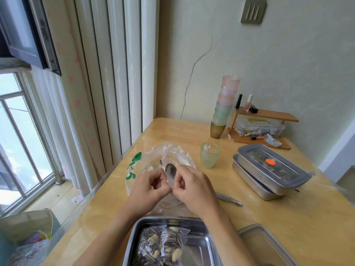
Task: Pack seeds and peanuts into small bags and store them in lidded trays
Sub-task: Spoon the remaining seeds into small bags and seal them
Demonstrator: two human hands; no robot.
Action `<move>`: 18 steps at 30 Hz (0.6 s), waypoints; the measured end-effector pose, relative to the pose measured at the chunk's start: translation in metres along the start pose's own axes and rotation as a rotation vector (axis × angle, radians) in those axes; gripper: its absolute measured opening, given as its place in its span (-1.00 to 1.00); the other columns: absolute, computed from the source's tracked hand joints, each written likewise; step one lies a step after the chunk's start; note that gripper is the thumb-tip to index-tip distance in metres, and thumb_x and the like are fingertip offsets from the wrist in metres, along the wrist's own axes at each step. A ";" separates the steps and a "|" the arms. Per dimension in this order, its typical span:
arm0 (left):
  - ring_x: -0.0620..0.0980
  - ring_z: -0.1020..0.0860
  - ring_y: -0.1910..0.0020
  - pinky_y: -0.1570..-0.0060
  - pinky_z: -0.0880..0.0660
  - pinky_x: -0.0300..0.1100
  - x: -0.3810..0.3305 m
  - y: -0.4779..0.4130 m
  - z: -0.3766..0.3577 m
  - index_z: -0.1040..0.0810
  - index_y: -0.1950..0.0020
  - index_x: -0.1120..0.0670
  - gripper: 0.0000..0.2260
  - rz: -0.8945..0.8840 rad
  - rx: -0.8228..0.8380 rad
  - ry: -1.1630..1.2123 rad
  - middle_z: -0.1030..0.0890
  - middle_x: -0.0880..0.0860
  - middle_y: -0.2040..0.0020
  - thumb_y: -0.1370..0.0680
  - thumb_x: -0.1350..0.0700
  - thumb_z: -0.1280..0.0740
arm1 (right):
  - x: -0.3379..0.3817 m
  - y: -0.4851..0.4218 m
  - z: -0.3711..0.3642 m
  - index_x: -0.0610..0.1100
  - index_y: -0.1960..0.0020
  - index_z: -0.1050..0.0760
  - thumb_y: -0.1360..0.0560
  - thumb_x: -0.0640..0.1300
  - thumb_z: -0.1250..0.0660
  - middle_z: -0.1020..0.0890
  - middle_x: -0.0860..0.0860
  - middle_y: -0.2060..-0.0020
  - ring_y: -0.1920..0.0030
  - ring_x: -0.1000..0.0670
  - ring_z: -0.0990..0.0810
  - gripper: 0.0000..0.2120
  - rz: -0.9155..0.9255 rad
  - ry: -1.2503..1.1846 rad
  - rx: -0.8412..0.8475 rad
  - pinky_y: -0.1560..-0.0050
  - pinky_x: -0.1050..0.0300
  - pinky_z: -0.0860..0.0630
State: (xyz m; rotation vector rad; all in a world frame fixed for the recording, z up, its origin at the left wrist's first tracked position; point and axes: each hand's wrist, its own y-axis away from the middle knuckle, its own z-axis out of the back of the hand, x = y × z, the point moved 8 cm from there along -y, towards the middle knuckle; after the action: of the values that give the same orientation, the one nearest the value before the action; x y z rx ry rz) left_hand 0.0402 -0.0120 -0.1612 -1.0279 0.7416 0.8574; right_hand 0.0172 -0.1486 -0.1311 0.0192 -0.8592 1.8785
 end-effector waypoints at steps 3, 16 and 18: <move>-0.14 -0.30 0.36 0.33 -0.28 -0.21 0.002 0.001 0.001 -0.41 0.30 0.13 -0.85 0.000 -0.014 -0.020 -0.36 0.00 0.40 -0.38 0.11 -0.34 | -0.007 -0.001 0.005 -0.04 0.19 -0.37 -0.41 -0.15 -0.36 -0.49 0.10 0.30 0.32 -0.01 -0.47 -0.85 -0.047 0.044 -0.051 0.34 -0.01 -0.48; -0.08 -0.33 -0.52 -0.49 -0.25 -0.12 -0.009 0.003 -0.001 -0.37 -0.52 -0.10 -0.35 -0.264 0.061 -0.324 -0.41 -0.20 -0.45 -0.48 -0.03 -0.54 | -0.031 0.006 -0.003 -0.02 0.03 -0.50 -0.58 -0.23 -0.38 -0.69 0.00 0.36 0.38 -0.01 -0.68 -0.87 -0.378 -0.537 -0.053 0.23 -0.02 -0.65; -0.13 -0.34 -0.49 -0.48 -0.26 -0.03 -0.002 0.001 -0.001 -0.35 -0.52 -0.15 -0.32 -0.237 0.049 -0.367 -0.42 -0.27 -0.42 -0.47 -0.14 -0.55 | -0.034 0.007 -0.005 -0.03 0.00 -0.49 -0.59 -0.23 -0.38 -0.70 -0.02 0.33 0.37 -0.04 -0.68 -0.87 -0.415 -0.619 -0.041 0.21 -0.03 -0.66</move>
State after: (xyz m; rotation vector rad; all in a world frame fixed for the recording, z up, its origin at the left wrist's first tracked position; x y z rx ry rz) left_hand 0.0376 -0.0135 -0.1602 -0.8626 0.3212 0.7891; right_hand 0.0290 -0.1742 -0.1513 0.7307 -1.1985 1.4666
